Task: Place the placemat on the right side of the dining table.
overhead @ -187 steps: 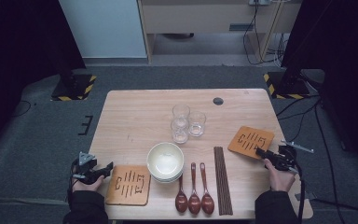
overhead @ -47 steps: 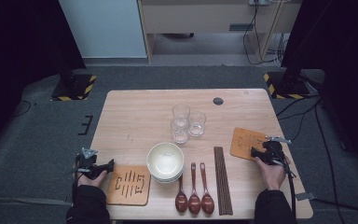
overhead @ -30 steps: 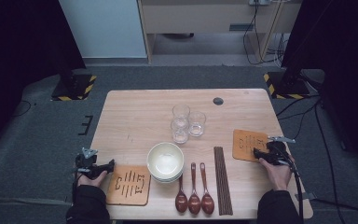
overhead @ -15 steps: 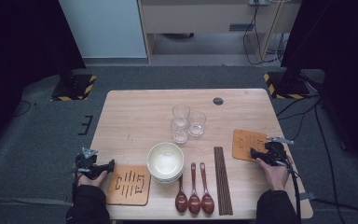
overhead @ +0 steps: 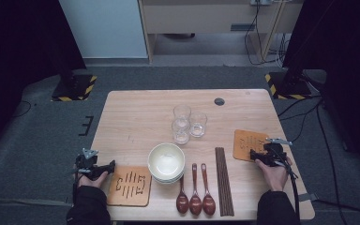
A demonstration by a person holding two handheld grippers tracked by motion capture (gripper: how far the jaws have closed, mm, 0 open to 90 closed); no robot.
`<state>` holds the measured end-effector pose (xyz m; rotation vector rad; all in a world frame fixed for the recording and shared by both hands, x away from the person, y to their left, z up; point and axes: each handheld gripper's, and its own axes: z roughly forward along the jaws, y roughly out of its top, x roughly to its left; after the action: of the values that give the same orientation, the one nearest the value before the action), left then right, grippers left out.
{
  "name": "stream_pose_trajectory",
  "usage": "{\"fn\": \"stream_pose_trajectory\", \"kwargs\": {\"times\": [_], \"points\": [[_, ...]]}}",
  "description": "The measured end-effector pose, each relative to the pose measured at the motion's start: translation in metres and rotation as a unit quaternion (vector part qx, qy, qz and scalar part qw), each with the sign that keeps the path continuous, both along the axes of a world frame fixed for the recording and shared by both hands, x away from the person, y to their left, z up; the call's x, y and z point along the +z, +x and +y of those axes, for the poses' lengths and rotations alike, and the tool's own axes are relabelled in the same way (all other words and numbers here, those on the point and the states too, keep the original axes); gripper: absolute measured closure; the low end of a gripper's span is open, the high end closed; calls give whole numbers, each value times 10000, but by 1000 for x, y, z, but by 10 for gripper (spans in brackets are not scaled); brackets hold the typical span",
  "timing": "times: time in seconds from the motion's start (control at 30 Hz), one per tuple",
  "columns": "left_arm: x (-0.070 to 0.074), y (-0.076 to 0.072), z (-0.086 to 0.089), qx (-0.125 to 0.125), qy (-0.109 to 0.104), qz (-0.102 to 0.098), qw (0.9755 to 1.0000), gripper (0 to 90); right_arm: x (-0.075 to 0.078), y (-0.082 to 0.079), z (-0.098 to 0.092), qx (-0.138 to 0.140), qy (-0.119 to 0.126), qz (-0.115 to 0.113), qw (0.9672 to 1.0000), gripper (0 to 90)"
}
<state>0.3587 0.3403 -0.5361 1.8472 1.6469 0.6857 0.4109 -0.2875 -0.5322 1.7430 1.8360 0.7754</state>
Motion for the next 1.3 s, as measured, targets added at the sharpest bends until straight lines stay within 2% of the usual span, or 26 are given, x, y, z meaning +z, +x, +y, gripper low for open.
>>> {"fn": "stream_pose_trajectory", "kwargs": {"times": [0.13, 0.63, 1.3], "points": [[0, 0, 0, -2, 0, -1, 10000, 26, 0, 1, -1, 51, 0, 29, 10000, 170], [0, 0, 0, -13, 0, 4, 10000, 22, 0, 8, -12, 672, -16, -3, 9977, 174], [0, 0, 0, -26, -1, 16, 10000, 19, 0, 11, -19, 985, -16, 1, 9951, 172]]}}
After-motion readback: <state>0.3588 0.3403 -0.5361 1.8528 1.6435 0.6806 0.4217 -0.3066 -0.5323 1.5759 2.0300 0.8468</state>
